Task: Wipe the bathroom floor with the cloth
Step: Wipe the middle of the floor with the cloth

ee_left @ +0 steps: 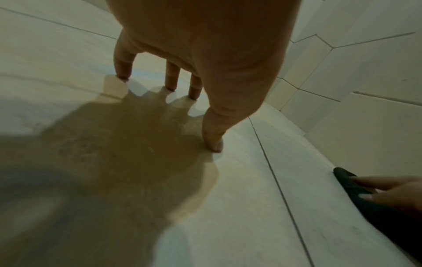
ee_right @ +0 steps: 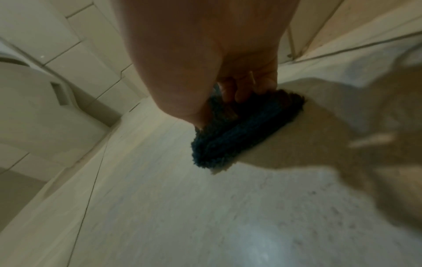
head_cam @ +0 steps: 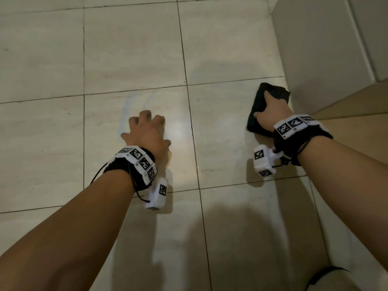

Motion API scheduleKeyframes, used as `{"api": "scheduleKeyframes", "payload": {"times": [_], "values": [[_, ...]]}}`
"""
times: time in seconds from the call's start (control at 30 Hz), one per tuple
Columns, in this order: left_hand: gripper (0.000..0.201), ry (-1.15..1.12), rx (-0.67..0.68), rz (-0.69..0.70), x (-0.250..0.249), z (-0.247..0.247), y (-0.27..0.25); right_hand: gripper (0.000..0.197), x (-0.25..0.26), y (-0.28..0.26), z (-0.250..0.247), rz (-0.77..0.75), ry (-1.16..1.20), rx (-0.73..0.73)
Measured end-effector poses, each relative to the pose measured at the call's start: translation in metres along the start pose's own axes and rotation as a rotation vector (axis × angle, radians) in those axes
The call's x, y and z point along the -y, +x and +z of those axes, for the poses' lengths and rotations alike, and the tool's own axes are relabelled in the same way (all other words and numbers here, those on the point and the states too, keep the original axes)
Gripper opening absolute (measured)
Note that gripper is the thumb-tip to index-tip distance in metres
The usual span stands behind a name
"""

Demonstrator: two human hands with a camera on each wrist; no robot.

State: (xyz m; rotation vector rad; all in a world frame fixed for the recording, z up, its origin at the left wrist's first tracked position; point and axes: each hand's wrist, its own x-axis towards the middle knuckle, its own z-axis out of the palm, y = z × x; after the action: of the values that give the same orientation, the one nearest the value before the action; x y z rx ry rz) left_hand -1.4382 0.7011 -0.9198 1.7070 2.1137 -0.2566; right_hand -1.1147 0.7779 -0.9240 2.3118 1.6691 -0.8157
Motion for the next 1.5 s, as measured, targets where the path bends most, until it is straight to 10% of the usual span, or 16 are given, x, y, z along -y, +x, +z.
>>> {"api": "scheduleKeyframes", "payload": {"times": [0.33, 0.8, 1.5], "values": [[0.066, 0.005, -0.010, 0.024, 0.006, 0.007, 0.002, 0.056, 0.030, 0.013, -0.001, 0.047, 0.083, -0.107], [0.062, 0.026, -0.025, 0.034, 0.005, 0.006, 0.001, 0.054, 0.174, -0.031, 0.077, -0.476, -0.219, 0.000], [0.061, -0.011, 0.022, -0.042, -0.007, -0.002, -0.006, 0.059, -0.024, 0.016, -0.011, -0.049, -0.163, -0.039]]}}
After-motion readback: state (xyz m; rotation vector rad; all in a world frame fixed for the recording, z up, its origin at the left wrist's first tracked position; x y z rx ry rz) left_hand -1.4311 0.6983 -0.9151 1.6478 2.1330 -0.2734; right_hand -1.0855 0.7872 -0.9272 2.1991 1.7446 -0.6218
